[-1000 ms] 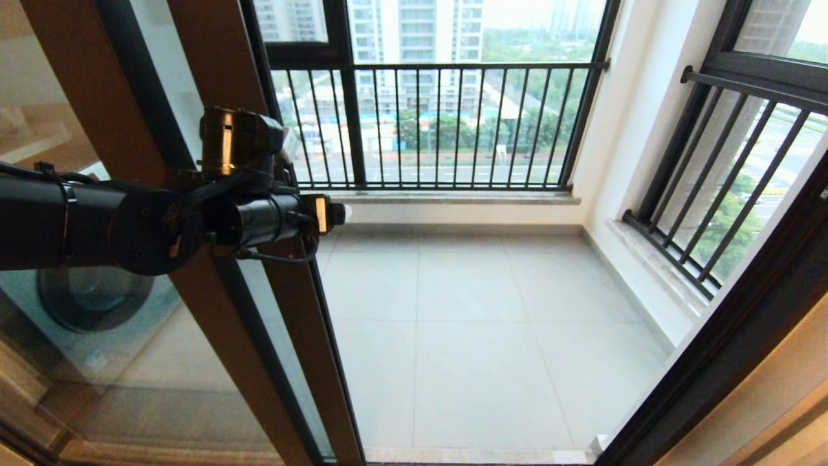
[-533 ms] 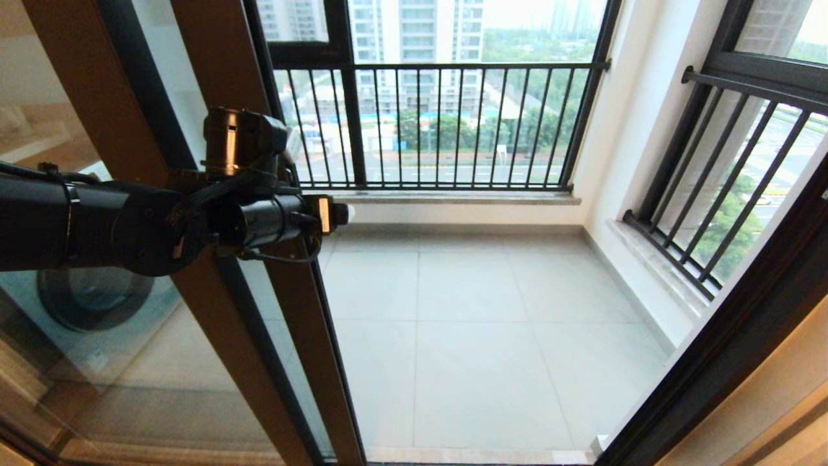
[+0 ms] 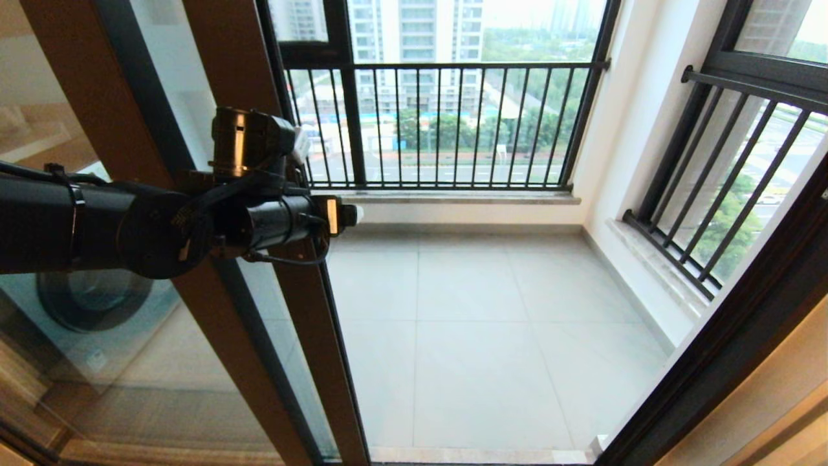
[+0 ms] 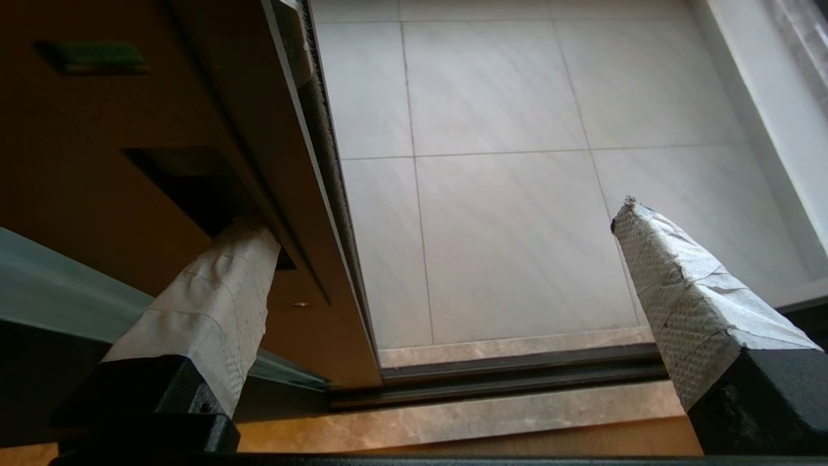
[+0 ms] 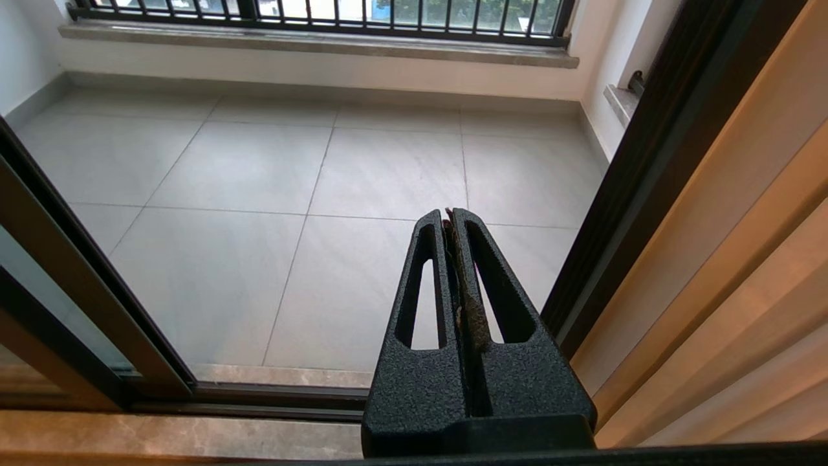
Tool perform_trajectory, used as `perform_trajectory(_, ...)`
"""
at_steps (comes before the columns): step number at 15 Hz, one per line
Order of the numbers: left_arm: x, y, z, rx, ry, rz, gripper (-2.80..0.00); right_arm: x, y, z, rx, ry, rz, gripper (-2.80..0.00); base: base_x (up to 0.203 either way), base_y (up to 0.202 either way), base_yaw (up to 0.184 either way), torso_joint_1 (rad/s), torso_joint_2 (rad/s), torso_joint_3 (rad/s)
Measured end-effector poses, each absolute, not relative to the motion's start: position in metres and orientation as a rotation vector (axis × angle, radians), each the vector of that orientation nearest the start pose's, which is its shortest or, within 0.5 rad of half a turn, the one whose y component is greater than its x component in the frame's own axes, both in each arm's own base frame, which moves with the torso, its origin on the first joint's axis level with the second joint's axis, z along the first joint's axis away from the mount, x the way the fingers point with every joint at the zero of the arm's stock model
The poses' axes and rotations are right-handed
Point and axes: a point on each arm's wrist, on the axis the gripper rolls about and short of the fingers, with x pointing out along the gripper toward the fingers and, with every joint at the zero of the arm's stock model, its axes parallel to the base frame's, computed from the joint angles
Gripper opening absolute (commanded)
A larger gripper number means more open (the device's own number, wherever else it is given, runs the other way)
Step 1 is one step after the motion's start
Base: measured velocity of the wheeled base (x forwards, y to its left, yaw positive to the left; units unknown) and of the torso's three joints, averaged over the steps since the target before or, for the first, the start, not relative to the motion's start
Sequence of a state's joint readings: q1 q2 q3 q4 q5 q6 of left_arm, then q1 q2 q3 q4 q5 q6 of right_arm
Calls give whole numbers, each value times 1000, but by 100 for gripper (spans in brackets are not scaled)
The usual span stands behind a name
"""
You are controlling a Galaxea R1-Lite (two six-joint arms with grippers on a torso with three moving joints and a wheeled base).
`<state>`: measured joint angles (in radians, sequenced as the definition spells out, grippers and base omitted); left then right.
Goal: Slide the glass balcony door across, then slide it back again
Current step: Close the slid door
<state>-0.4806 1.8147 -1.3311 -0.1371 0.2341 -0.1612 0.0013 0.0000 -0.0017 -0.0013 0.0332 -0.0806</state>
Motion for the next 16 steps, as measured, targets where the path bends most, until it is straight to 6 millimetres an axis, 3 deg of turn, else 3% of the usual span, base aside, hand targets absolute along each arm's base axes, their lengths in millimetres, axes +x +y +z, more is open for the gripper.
perform_trajectory(16, 311, -182, 239, -23, 355, -273, 0, -23, 1, 76, -80, -4, 35, -280, 0, 0, 0, 0, 0, 0)
